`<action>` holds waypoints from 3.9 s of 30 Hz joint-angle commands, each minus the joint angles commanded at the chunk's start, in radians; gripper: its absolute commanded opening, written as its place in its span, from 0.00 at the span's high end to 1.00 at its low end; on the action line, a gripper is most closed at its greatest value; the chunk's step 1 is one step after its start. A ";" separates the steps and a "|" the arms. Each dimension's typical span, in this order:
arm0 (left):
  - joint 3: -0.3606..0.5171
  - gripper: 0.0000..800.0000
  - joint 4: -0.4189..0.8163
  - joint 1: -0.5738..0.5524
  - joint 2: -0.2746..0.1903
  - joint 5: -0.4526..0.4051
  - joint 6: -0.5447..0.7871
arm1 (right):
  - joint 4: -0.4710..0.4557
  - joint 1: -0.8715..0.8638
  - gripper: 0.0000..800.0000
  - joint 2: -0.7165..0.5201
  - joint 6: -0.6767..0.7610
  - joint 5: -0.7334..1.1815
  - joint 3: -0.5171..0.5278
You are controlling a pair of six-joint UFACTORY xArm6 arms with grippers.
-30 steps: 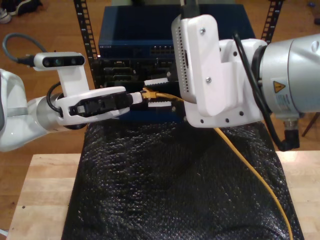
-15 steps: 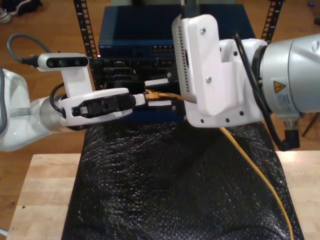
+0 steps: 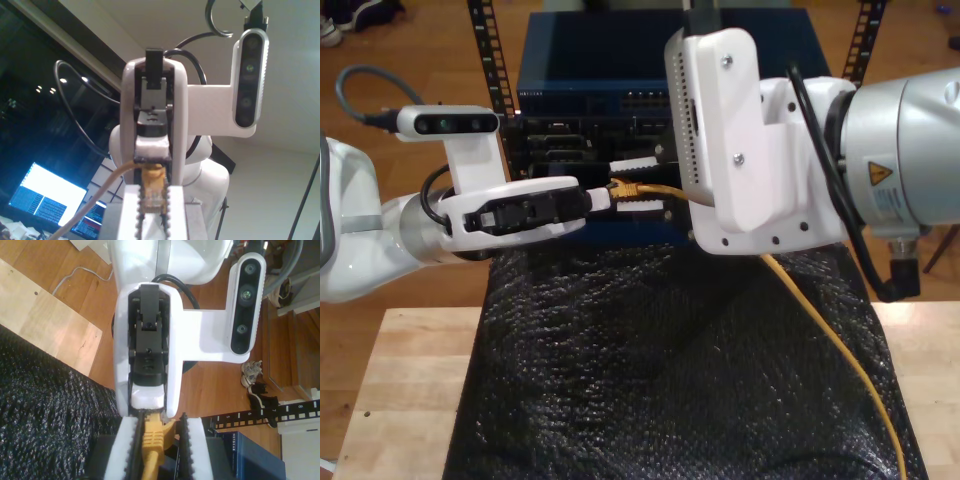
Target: Grab the cable and plug it in
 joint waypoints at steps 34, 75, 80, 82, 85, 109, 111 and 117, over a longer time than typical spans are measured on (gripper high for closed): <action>0.003 0.74 -0.003 0.000 0.015 0.031 -0.034 | 0.000 0.000 1.00 -0.002 0.003 0.002 0.000; -0.068 0.01 0.020 0.133 -0.020 -0.239 -0.011 | 0.000 -0.207 1.00 0.081 0.124 0.040 -0.043; -0.121 0.01 0.127 0.158 -0.028 -0.292 -0.006 | -0.003 -0.315 1.00 0.104 0.147 0.120 -0.051; -0.149 0.01 0.169 0.158 -0.044 -0.307 0.002 | 0.000 -0.368 1.00 0.115 0.158 0.153 -0.052; -0.170 0.01 0.215 0.161 -0.061 -0.330 0.003 | -0.006 -0.423 1.00 0.120 0.196 0.192 -0.054; -0.302 0.01 0.776 0.316 -0.141 -0.462 0.313 | -0.204 -0.598 1.00 0.302 0.331 0.405 -0.094; -0.304 0.01 0.822 0.324 -0.155 -0.462 0.362 | -0.221 -0.605 1.00 0.304 0.333 0.416 -0.095; -0.301 0.01 0.924 0.387 -0.173 -0.460 0.477 | -0.285 -0.611 1.00 0.328 0.374 0.425 -0.095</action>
